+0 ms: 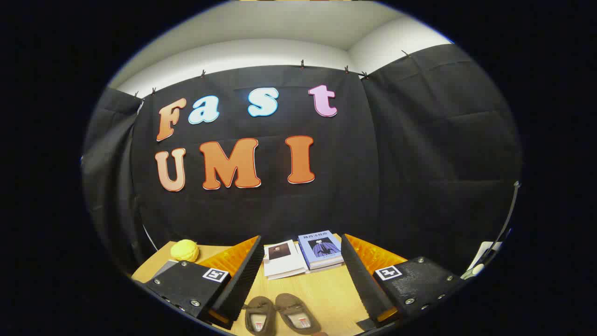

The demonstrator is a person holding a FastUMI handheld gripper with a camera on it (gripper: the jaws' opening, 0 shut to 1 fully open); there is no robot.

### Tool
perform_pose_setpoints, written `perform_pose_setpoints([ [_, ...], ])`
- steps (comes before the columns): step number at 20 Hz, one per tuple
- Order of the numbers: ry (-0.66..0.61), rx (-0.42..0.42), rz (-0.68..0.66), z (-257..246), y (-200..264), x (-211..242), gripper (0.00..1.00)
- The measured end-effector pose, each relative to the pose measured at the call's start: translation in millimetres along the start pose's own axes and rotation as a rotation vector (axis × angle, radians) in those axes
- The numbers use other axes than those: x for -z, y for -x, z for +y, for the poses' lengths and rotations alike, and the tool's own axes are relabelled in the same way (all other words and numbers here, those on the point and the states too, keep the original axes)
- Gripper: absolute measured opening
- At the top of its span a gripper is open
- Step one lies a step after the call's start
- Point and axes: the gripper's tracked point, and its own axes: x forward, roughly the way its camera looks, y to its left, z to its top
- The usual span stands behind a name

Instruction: Open the storage box then place both shoes into the box .Put the left shoe in first, then the right shoe, with the right side of both shoes facing outward in a uniform manner.

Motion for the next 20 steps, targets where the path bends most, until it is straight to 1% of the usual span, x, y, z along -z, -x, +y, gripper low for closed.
perform_pose_setpoints([
  [3,-0.043,-0.011,-0.017,15,2,3,0.98],
  [6,-0.008,-0.054,-0.015,28,3,5,0.98],
  [8,0.014,-0.055,-0.005,24,3,3,0.98],
  [10,-0.007,-0.061,-0.02,25,4,-5,0.98],
  [14,-0.073,-0.086,-0.006,27,6,1,0.98],
  [17,-0.086,-0.089,0.001,24,8,4,0.98],
  [20,-0.105,-0.114,0.021,28,9,11,0.98],
])
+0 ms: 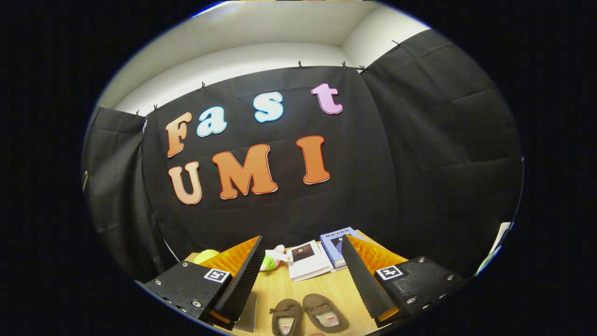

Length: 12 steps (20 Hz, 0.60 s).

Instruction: Open the storage box then place both shoes into the box .Put the left shoe in first, then the right shoe, with the right side of both shoes facing outward in a uniform manner.

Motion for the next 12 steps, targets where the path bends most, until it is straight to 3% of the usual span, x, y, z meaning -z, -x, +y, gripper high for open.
perform_pose_setpoints([
  [5,-0.059,-0.057,0.057,15,-8,26,0.98],
  [12,-0.15,-0.211,0.314,67,-25,127,0.98],
])
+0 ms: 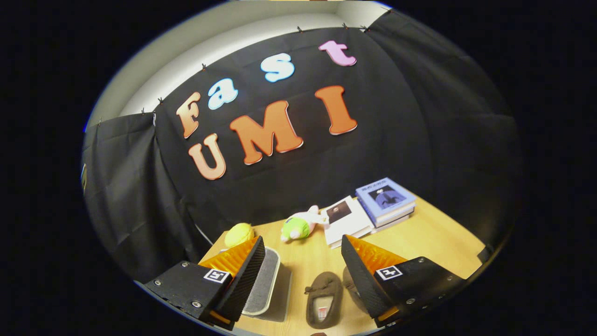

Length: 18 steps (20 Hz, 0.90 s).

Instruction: Open the storage box then place both shoes into the box .Put the left shoe in first, then the right shoe, with the right side of both shoes facing outward in a uniform manner.

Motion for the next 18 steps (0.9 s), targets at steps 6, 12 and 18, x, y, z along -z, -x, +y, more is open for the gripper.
perform_pose_setpoints([
  [6,-0.242,-0.162,0.227,29,-37,88,0.98],
  [12,-0.436,-0.27,0.314,49,-47,119,0.98],
  [18,-0.53,-0.315,0.423,55,-65,159,0.98],
])
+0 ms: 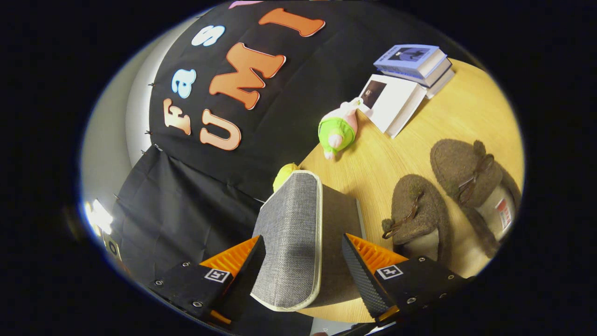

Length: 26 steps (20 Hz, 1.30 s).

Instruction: Open the storage box then place both shoes into the box .Put the left shoe in first, then the right shoe, with the right side of both shoes facing outward in a uniform manner.

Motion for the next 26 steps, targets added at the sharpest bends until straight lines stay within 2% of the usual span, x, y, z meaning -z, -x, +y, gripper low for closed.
perform_pose_setpoints([
  [4,-0.073,-0.041,0.048,-2,-17,15,0.98],
  [8,-0.123,-0.133,0.081,15,-20,23,0.98],
  [12,-0.153,-0.155,0.082,17,-26,22,0.91],
  [14,-0.157,-0.159,0.077,15,-25,22,0.79],
  [18,-0.195,-0.187,0.03,21,-17,12,0.45],
  [20,-0.19,-0.181,0.014,23,-13,8,0.24],
  [21,-0.188,-0.176,0.003,25,-10,7,0.1],
  [23,-0.188,-0.177,-0.013,32,-7,3,0.01],
  [26,-0.165,-0.207,-0.018,56,2,1,0.01],
])
